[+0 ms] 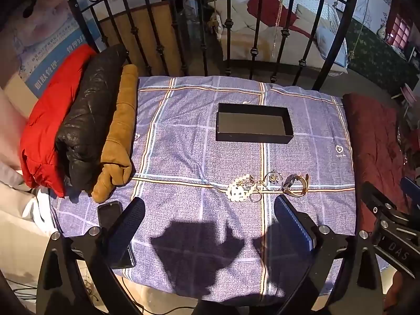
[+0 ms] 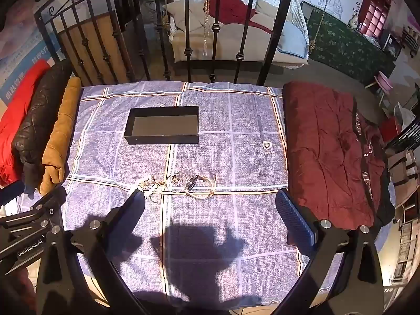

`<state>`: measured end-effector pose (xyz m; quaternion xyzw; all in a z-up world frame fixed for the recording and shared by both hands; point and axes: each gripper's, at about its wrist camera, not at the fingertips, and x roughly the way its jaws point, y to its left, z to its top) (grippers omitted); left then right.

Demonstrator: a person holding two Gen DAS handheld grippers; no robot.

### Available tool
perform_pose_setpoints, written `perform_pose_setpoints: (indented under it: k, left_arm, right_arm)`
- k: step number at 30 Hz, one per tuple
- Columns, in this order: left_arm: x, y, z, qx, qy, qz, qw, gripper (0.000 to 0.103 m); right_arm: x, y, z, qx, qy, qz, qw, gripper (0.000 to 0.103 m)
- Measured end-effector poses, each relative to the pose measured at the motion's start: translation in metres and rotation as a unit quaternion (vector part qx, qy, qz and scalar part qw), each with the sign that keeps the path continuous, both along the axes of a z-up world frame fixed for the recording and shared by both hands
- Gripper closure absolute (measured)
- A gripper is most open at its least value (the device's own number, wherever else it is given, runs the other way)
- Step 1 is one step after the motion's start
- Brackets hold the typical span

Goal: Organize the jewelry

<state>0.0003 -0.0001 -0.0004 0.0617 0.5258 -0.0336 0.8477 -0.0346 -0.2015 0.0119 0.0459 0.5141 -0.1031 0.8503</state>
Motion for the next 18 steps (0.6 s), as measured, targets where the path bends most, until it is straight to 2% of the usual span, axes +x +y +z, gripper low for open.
perform_pose_setpoints:
  k: [18]
  left_arm:
    - [0.0033, 0.0013, 0.0037, -0.001, -0.004, 0.004, 1.0000, 0.006]
  right_arm:
    - [0.0024, -0.0006, -0.0010, -0.003, 0.003, -0.001, 1.000, 0.005]
